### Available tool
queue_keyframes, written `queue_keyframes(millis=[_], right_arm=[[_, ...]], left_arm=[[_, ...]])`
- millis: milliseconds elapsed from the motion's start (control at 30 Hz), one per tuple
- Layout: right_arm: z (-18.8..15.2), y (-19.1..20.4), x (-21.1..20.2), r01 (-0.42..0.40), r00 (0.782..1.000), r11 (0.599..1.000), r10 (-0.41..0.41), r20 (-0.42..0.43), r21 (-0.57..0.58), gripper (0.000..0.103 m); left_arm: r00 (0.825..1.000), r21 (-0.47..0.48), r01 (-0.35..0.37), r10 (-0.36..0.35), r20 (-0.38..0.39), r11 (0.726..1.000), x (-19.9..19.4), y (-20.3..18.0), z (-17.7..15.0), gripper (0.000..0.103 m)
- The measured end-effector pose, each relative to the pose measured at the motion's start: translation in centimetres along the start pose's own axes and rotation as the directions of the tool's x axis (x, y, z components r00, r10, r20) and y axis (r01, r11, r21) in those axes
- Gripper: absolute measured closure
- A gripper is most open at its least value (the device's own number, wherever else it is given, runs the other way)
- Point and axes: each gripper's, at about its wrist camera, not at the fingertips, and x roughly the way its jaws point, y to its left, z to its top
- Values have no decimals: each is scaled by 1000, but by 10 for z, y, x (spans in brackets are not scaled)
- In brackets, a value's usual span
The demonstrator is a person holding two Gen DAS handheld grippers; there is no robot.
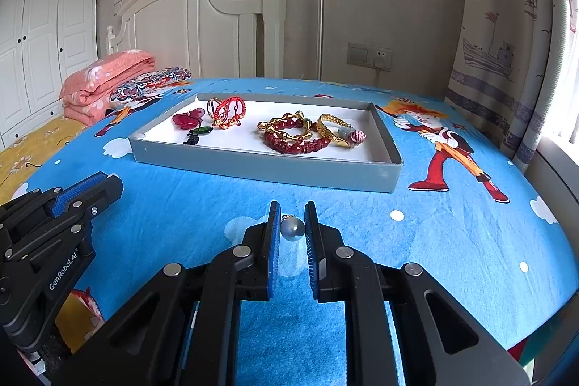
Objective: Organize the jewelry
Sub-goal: 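Lower the pearl into the tray with the left tool while the right tool releases its pearl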
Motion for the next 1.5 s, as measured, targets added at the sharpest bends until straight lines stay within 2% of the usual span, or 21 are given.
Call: queue_keyframes(millis=[333, 533, 800, 1100, 1233, 1333, 1500], right_arm=[[0, 1, 1, -3, 1000, 1000, 3, 0, -7, 88], [12, -1, 6, -2, 1000, 1000, 2, 12, -4, 88], [48, -10, 12, 8, 998, 1000, -8, 65, 0, 88], [84, -26, 38, -4, 999, 1000, 3, 47, 5, 88], [97, -32, 62, -31, 999, 999, 31, -4, 19, 88], [102, -31, 71, -34, 999, 999, 35, -9, 16, 88], [107, -27, 80, -28, 1000, 1000, 28, -9, -2, 88]], left_arm=[[1000, 1, 0, 0, -13, 1000, 5, 3, -2, 89], [1000, 4, -13, 13, -8, 1000, 10, 2, 7, 89], [1000, 9, -11, 11, 18, 1000, 17, -2, 43, 89], [1000, 13, -2, 1, 17, 1000, 40, -10, 84, 89], [999, -1, 12, -12, -32, 1000, 66, -11, 98, 89], [997, -13, 25, -26, -71, 1000, 85, -13, 104, 89], [996, -10, 26, -27, -86, 1000, 104, -16, 117, 89]])
